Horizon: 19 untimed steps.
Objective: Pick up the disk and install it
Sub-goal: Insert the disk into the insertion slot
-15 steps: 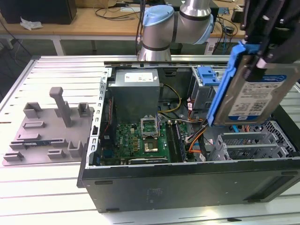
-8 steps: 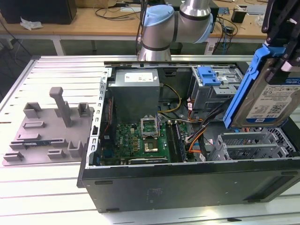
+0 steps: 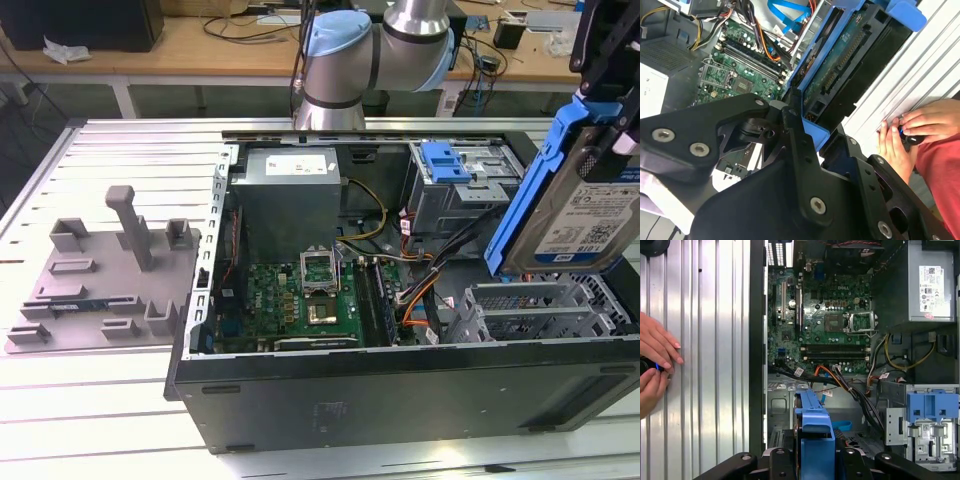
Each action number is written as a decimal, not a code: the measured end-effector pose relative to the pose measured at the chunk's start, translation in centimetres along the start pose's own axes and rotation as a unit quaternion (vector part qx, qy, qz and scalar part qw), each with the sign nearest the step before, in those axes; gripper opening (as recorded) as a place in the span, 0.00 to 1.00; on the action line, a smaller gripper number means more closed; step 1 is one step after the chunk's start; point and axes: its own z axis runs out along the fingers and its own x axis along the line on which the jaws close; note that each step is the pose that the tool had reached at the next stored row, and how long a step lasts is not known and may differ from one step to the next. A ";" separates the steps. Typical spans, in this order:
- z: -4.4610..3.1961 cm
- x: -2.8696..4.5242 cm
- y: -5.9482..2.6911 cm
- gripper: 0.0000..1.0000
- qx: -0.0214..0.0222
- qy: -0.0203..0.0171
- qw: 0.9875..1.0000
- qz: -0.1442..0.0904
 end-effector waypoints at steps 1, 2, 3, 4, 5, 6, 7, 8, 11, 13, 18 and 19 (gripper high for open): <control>0.00 0.00 0.00 0.37 0.000 0.000 1.000 0.000; 0.01 0.00 -0.01 0.37 0.000 0.000 1.000 0.000; 0.02 0.00 -0.01 0.37 0.000 0.000 1.000 0.000; 0.02 0.00 -0.01 0.37 0.000 0.000 1.000 0.000; 0.02 0.00 -0.03 0.37 0.000 0.000 1.000 0.000; 0.03 0.00 -0.07 0.37 0.000 0.000 1.000 0.000; 0.04 0.00 -0.10 0.37 0.000 0.000 1.000 0.000; 0.04 0.00 -0.13 0.37 0.000 0.000 1.000 0.000; 0.06 0.00 -0.30 0.37 0.000 0.000 1.000 0.000; 0.11 0.00 -0.34 0.37 0.000 0.000 1.000 0.000; 0.38 0.01 -0.37 0.37 0.000 0.000 1.000 0.000; 0.45 0.01 -0.37 0.37 0.000 0.000 1.000 0.000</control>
